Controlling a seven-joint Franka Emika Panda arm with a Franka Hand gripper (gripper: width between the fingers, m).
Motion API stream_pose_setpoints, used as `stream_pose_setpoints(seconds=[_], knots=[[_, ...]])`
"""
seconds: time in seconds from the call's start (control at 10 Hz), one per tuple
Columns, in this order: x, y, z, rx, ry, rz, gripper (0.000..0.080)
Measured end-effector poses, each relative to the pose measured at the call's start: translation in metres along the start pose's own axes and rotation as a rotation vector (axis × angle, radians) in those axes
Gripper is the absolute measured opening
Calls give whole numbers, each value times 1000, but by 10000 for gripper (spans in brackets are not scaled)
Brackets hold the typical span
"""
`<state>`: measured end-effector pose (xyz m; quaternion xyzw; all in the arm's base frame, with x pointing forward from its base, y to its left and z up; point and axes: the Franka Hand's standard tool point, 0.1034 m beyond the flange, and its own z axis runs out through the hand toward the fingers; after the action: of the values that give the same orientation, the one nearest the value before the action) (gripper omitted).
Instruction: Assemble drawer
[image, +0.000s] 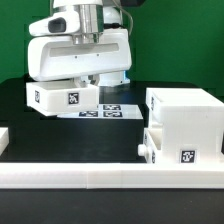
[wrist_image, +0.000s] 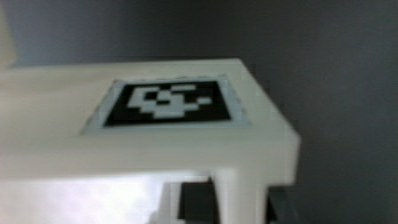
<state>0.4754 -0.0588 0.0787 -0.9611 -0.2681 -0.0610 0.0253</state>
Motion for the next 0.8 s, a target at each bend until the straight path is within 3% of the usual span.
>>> stream_pose_setpoints(seconds=[0.2, 0.6, 0.8], knots=[[0, 0, 1, 1, -1, -146, 38], [33, 5, 8, 15, -23, -529, 38], [47, 5, 14, 53, -39, -587, 38]])
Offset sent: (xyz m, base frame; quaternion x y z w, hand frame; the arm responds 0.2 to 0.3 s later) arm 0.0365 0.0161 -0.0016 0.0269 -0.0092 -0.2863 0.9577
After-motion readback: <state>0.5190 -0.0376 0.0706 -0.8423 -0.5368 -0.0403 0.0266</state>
